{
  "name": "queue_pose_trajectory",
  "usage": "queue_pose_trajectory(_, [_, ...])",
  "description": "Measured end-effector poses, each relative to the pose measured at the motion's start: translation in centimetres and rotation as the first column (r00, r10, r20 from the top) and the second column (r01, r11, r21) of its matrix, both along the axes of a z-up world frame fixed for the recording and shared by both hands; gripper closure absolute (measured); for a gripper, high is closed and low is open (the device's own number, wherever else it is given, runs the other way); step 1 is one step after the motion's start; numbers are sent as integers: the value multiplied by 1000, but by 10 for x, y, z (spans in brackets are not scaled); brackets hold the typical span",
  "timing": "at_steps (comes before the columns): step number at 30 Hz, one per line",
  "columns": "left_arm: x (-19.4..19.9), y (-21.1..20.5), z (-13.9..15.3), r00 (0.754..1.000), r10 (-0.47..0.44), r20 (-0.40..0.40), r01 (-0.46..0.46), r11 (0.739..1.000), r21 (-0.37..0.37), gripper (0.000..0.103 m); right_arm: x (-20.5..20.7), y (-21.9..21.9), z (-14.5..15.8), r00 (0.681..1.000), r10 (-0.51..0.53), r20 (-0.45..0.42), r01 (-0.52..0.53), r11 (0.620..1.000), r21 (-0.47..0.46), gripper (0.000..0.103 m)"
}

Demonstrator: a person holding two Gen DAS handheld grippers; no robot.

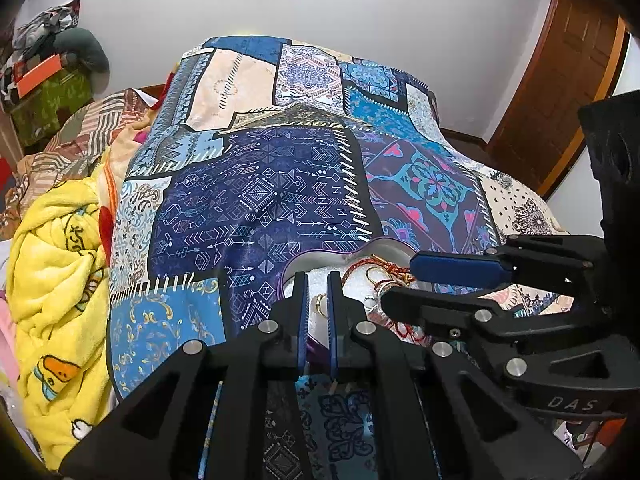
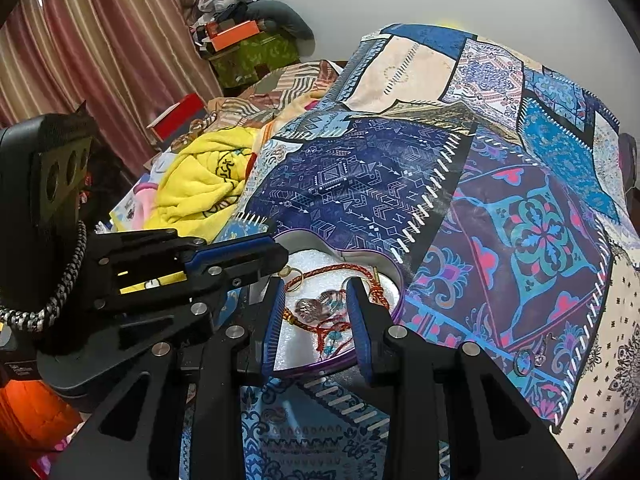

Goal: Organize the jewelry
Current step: 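Withdraw both tools from the tin toward the last ring and earring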

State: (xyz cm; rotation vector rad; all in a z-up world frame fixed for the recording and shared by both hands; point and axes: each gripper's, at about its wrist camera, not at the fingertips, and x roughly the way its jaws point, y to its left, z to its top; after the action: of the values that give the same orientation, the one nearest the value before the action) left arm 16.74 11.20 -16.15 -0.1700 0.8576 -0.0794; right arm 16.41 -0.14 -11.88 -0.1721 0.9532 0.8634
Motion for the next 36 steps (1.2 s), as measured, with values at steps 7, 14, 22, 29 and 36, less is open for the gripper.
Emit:
queue_pose_trajectory(7, [-4, 1, 10, 1000, 19, 5, -19, 1000, 0, 86, -4, -8, 8, 999, -14, 35, 14, 1000, -9, 66])
queue_pose_trajectory(14, [-8, -10, 26, 999, 17, 27, -18, 1000, 22, 86, -6, -27, 22, 996, -54, 75, 54, 999, 4, 66])
queue_pose_trajectory(22, [-4, -38, 43, 999, -13, 48, 11, 999, 37, 86, -2, -67, 39, 983, -142, 114, 138, 990, 41, 66])
queue_pose_trajectory(29, [6, -79, 47, 995, -81, 52, 78, 996, 51, 81, 9, -116, 42, 963, -240, 119, 235, 970, 56, 66])
queue_pose_trajectory(36, [23, -116, 34, 989, -150, 13, 149, 987, 55, 81, 20, -162, 32, 935, -339, 103, 336, 941, 39, 66])
